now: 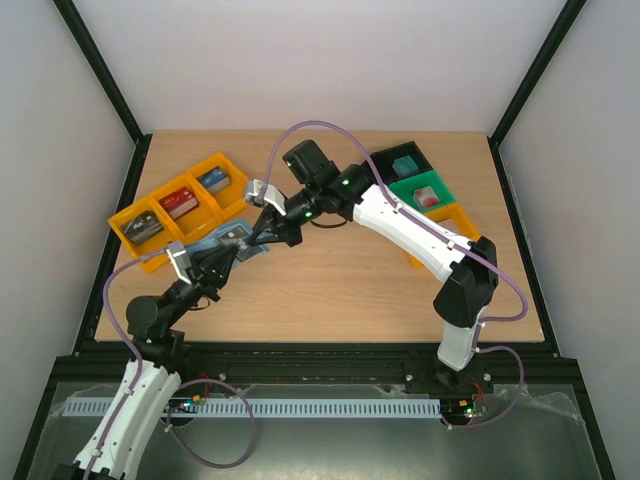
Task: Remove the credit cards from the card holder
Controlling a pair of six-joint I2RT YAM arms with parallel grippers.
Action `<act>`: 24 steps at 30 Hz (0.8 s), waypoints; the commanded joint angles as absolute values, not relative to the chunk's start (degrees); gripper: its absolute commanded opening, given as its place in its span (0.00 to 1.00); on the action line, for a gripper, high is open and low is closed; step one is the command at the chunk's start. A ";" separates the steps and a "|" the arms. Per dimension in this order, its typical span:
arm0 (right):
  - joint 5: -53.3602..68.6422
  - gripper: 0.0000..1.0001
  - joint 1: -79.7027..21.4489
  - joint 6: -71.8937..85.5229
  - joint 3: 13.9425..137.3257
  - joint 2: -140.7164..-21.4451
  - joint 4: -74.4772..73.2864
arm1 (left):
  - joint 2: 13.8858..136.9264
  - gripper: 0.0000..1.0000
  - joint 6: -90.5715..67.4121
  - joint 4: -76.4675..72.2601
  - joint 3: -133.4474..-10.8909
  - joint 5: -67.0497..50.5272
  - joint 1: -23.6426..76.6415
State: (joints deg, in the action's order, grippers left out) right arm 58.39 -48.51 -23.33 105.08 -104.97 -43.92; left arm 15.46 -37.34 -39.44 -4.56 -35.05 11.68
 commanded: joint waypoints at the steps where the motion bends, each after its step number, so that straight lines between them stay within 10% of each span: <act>1: 62.93 0.02 -51.55 -19.96 104.07 -104.99 -34.43 | 16.57 0.08 -35.82 -40.03 -5.15 -40.83 13.18; 10: 61.11 0.04 -51.30 -21.40 101.48 -102.93 -34.03 | 15.65 0.02 -35.76 -37.97 -6.23 -41.06 13.18; 18: 64.17 0.27 -50.88 -21.84 100.87 -102.43 -37.70 | 15.61 0.02 -36.37 -38.65 -6.17 -40.31 13.09; 24: 64.11 0.16 -50.85 -23.00 100.49 -101.78 -38.91 | 15.64 0.02 -36.34 -38.32 -6.50 -40.69 12.86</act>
